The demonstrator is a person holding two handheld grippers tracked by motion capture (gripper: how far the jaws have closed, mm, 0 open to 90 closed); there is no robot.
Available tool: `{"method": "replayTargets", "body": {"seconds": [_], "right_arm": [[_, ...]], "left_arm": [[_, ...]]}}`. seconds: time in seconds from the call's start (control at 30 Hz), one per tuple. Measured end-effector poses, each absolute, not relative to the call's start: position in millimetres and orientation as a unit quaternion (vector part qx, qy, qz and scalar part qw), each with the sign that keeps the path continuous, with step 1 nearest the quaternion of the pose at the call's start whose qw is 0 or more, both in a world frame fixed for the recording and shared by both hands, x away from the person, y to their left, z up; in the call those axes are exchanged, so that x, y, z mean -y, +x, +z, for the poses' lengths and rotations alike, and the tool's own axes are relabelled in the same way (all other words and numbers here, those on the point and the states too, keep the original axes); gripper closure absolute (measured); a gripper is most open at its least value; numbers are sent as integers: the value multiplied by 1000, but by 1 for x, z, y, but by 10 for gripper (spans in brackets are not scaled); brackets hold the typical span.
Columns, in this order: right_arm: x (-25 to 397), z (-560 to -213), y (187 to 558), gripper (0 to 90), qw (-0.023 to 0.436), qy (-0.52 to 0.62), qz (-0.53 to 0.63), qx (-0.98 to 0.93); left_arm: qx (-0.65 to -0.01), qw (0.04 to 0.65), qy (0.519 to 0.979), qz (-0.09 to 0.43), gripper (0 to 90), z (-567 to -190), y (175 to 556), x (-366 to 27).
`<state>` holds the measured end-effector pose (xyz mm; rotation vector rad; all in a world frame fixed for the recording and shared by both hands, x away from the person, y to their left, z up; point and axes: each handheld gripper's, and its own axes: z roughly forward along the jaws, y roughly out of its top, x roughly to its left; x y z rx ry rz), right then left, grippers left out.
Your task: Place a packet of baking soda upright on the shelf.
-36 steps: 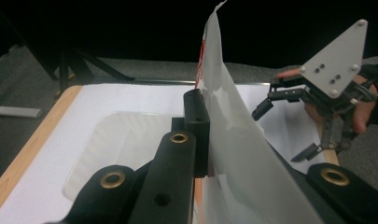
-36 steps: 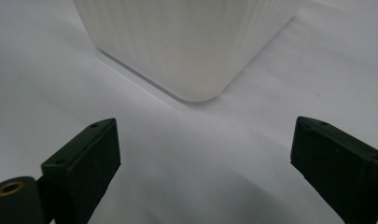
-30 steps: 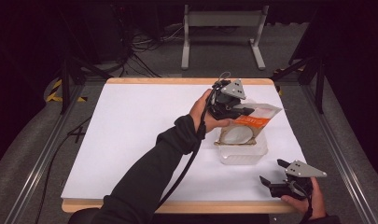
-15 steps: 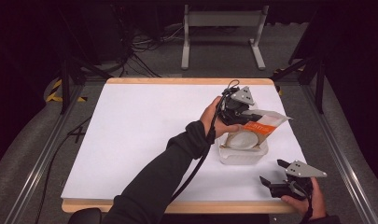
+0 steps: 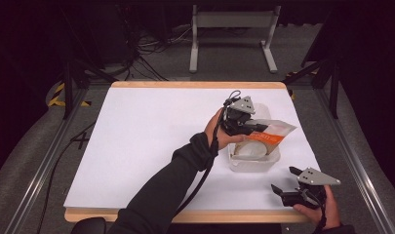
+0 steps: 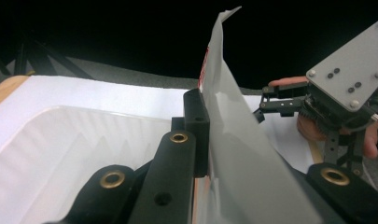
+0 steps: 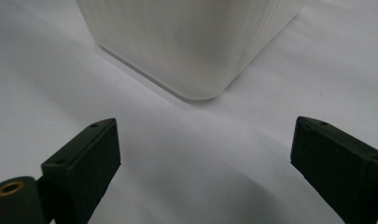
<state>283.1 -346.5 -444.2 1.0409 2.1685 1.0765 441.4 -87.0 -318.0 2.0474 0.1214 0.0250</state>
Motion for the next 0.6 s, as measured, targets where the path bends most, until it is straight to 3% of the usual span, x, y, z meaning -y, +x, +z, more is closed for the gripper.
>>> {"method": "replayTargets", "body": {"seconds": [0.6], "right_arm": [[346,-445,283,91,249,382,393,-798]], "left_arm": [[-53,505,862,8,898,-328,443,74]]}}
